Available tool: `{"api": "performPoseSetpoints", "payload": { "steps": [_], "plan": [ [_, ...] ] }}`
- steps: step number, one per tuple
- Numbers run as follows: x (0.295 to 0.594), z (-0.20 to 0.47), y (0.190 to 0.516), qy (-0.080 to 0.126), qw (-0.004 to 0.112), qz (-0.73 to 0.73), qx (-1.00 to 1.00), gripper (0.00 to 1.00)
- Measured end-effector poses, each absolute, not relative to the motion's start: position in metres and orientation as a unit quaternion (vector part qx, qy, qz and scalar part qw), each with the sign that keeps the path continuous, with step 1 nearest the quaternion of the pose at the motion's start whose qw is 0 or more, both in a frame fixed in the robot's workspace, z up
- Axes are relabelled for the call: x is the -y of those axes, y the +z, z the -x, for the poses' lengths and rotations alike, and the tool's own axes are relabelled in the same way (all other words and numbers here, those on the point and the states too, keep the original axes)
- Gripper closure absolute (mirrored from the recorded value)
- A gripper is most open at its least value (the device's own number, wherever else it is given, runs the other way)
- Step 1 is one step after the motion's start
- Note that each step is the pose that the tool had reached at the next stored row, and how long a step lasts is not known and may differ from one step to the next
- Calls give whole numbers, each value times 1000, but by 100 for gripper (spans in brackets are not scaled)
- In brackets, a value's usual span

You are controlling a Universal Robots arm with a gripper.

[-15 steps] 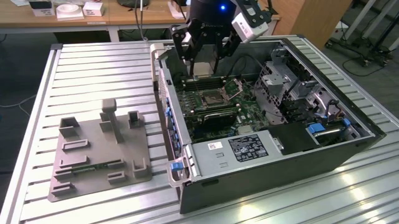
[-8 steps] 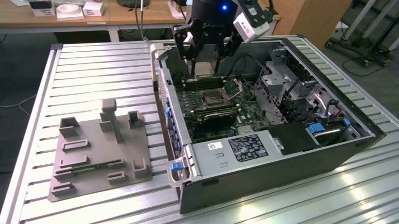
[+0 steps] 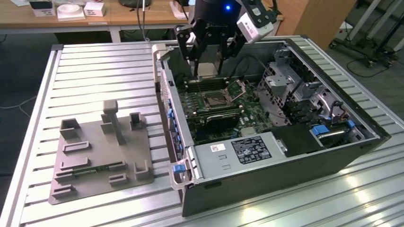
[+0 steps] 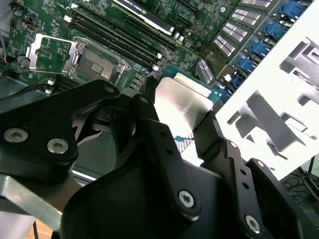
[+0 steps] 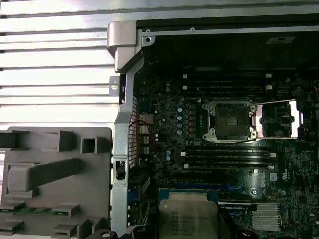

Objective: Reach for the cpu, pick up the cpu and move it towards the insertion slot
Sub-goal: 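Pick up the cpu and move it towards the insertion slot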

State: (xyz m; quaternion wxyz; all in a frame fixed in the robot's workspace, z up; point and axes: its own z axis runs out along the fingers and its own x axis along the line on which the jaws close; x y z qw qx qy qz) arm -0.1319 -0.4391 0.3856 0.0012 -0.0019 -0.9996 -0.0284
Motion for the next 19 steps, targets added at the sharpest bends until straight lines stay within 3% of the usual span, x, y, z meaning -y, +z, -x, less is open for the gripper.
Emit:
{"api": "performPoseSetpoints", "payload": {
  "steps": [19],
  "plan": [
    [411,104,381,-28,1,2,1000,45]
  ]
}}
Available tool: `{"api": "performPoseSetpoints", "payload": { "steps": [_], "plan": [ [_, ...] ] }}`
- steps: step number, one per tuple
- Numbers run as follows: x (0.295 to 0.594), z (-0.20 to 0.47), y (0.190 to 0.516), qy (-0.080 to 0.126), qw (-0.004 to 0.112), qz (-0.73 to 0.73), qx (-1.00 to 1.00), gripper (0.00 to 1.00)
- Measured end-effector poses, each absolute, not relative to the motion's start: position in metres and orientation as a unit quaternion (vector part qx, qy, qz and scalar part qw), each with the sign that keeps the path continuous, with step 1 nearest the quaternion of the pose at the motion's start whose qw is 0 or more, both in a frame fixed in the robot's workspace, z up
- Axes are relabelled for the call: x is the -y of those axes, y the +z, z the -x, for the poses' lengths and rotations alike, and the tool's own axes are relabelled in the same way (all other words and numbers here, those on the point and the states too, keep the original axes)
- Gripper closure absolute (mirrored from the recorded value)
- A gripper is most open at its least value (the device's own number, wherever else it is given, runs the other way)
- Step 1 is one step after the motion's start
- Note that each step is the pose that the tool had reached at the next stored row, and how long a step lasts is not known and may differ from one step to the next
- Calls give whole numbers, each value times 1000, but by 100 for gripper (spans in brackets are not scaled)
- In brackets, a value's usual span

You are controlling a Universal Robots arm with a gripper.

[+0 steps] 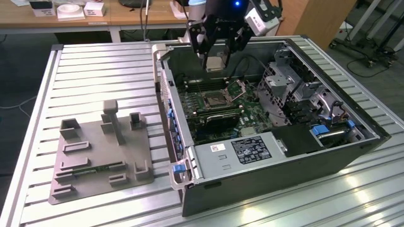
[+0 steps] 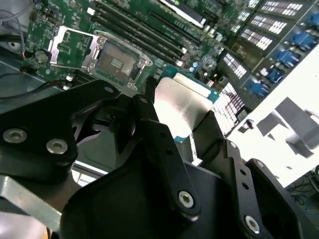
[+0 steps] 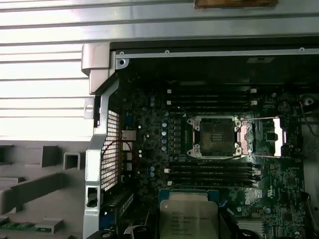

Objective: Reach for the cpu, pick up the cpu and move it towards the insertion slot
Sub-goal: 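Pick up the cpu and move it towards the insertion slot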

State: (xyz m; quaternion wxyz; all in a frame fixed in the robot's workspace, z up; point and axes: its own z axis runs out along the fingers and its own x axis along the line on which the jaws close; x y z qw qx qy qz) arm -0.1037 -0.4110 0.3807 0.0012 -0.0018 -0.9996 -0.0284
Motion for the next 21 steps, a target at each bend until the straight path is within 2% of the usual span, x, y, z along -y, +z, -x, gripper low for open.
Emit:
{"api": "performPoseSetpoints", "payload": {
  "steps": [21],
  "plan": [
    [401,102,380,-28,1,2,1000,45]
  ]
}}
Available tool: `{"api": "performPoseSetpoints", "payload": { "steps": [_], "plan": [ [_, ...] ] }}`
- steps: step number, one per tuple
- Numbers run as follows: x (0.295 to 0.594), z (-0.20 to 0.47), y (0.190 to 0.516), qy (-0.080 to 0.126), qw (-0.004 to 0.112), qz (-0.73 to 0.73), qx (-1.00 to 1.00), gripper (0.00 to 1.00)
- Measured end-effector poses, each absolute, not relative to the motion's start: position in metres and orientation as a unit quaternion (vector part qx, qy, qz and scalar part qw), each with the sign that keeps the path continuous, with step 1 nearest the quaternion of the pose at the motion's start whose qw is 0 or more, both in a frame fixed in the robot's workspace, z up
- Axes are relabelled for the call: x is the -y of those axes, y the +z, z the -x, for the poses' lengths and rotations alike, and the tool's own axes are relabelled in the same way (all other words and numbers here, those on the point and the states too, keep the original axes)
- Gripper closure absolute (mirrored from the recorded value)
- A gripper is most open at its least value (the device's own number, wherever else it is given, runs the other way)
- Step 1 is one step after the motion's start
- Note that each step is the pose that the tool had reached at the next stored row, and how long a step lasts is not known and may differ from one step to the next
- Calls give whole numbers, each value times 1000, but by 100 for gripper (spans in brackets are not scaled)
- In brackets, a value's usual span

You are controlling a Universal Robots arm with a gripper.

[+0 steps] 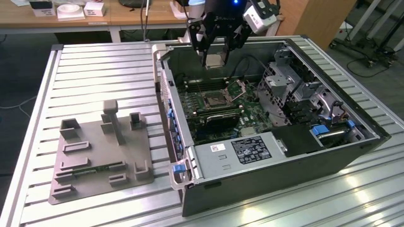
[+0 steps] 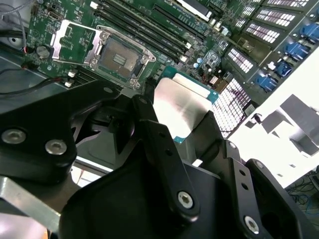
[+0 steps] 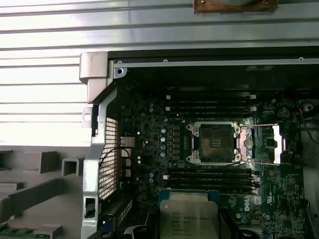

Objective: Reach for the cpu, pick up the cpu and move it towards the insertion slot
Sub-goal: 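Pick up the cpu and move it towards the insertion slot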

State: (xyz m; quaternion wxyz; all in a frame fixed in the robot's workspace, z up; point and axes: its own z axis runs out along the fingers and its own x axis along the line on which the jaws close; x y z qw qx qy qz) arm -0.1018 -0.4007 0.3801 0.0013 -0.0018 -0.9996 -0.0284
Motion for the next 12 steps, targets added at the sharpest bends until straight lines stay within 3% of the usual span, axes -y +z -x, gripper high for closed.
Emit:
{"api": "performPoseSetpoints", "payload": {
  "steps": [12],
  "plan": [
    [393,100,379,-28,1,2,1000,45]
  ]
}}
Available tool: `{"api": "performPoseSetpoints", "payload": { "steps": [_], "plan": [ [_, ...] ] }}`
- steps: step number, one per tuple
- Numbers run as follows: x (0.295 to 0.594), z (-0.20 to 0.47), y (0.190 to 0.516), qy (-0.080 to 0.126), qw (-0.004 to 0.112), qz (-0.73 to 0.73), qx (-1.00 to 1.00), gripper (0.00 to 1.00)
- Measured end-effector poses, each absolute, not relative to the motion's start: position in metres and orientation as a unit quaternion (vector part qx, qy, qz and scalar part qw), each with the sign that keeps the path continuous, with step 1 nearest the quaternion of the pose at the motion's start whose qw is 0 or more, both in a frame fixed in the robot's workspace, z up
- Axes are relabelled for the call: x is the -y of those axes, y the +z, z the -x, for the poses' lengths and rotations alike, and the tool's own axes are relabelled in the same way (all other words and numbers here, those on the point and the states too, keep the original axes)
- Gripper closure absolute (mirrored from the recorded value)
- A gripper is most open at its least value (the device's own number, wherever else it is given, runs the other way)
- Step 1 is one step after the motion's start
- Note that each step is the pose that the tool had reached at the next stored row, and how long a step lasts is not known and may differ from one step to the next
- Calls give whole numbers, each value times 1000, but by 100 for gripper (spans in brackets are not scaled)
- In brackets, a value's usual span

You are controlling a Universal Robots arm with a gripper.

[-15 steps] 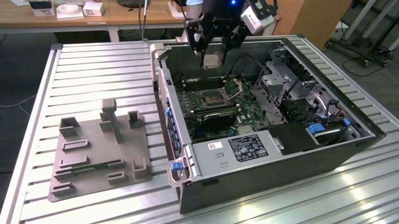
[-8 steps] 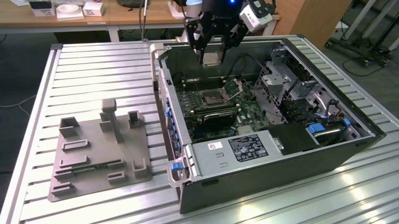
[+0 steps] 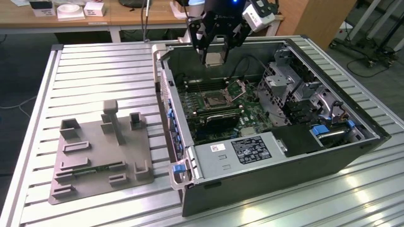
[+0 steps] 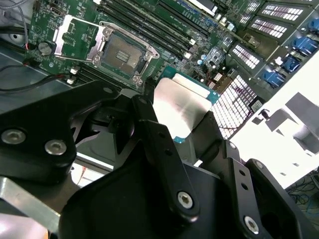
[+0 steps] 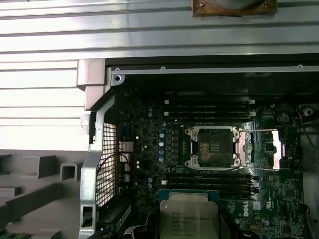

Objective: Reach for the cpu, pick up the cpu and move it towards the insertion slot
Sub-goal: 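Pick up the cpu and move it towards the insertion slot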

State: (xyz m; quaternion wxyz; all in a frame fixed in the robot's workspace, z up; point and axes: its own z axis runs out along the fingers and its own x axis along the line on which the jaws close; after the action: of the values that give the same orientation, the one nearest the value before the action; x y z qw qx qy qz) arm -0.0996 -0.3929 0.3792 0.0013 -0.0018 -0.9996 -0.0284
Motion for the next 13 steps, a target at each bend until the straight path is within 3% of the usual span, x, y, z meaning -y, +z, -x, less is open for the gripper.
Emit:
{"api": "performPoseSetpoints", "payload": {
  "steps": [13],
  "plan": [
    [386,97,378,-28,1,2,1000,45]
  ]
}}
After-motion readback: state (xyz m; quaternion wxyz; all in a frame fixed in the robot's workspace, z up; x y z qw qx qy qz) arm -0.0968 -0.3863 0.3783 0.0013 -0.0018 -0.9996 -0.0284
